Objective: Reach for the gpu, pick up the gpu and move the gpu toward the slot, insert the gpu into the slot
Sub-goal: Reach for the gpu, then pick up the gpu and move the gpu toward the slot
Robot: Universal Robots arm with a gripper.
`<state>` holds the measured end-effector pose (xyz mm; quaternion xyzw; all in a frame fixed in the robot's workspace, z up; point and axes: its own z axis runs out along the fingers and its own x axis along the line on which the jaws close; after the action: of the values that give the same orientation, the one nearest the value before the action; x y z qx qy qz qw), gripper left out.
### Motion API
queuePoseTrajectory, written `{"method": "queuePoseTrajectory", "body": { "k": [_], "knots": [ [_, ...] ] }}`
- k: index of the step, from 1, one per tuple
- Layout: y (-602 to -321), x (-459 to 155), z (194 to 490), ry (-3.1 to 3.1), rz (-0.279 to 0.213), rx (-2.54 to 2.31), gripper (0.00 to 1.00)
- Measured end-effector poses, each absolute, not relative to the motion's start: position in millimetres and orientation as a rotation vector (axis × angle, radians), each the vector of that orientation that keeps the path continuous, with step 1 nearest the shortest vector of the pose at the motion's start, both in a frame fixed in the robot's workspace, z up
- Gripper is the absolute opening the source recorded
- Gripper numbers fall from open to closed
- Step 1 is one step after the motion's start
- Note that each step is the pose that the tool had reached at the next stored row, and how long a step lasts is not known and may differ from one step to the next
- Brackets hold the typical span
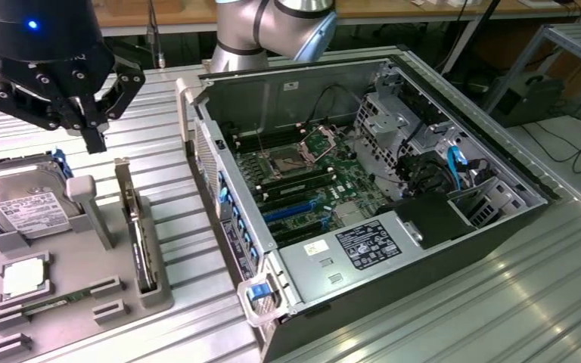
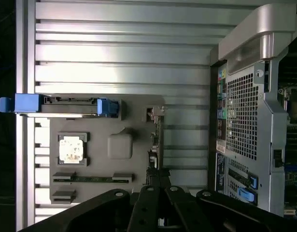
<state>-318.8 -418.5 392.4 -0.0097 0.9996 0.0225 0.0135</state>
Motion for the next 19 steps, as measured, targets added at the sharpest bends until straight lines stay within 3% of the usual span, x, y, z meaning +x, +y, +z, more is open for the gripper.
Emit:
{"method": "queuePoseTrajectory", "body": {
  "k": [14,15,17,19],
  "knots": [
    [-418.6,-320.7,392.3,3.114,0.07,-0.031,0.11],
    [-418.6,-320.7,392.3,3.114,0.07,-0.031,0.11],
    [-418.6,-321.0,392.3,3.112,0.07,-0.031,0.23],
    [-418.6,-321.0,392.3,3.112,0.07,-0.031,0.23]
  ]
}}
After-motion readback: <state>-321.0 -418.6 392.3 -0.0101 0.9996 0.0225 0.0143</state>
